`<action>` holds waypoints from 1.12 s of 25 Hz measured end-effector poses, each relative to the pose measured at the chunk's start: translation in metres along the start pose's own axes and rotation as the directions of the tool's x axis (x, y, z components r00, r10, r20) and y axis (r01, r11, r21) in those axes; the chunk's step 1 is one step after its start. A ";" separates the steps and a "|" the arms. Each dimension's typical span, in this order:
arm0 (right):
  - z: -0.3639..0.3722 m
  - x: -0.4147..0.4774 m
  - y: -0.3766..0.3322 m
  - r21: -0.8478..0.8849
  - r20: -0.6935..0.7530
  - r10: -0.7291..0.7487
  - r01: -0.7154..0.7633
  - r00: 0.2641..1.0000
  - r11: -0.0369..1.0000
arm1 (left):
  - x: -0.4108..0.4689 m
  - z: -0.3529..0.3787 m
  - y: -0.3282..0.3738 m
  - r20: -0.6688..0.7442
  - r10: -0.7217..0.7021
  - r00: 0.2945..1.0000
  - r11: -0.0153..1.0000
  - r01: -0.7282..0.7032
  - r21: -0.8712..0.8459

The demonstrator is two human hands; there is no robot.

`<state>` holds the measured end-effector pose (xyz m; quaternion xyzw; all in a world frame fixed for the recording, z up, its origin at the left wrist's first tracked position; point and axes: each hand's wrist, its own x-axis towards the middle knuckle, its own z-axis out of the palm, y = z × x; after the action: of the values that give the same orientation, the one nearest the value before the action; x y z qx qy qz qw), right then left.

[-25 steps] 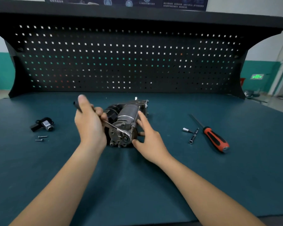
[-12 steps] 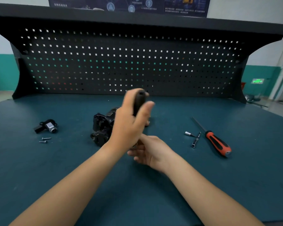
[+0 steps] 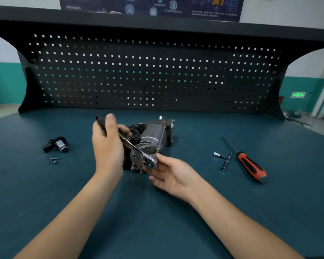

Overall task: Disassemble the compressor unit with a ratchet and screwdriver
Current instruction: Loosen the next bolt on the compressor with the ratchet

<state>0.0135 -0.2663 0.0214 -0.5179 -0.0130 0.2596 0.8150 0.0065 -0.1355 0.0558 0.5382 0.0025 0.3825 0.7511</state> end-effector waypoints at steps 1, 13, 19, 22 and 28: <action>0.000 0.000 0.000 -0.012 -0.010 0.003 -0.004 1.000 1.000 | -0.004 0.006 0.007 0.117 0.096 0.988 0.995 -0.099 0.025; -0.003 0.001 0.001 -0.031 0.073 0.022 -0.020 0.997 0.999 | 0.003 -0.020 0.008 0.165 0.169 0.972 0.890 -0.222 0.399; 0.001 0.000 0.002 -0.049 -0.005 0.011 -0.011 1.000 0.999 | -0.021 0.002 0.010 0.435 0.258 0.863 0.880 -0.395 0.262; 0.001 0.005 0.006 -0.025 -0.041 -0.031 0.030 0.999 0.999 | -0.036 0.004 0.002 0.820 0.258 0.512 0.600 -0.750 0.279; 0.000 -0.001 0.002 -0.017 0.019 -0.018 0.018 1.000 1.000 | -0.021 -0.009 -0.003 0.361 0.009 0.932 0.950 -0.121 0.288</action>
<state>0.0119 -0.2658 0.0200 -0.5223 -0.0274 0.2569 0.8127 -0.0101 -0.1405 0.0414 0.7077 -0.0922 0.2989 0.6335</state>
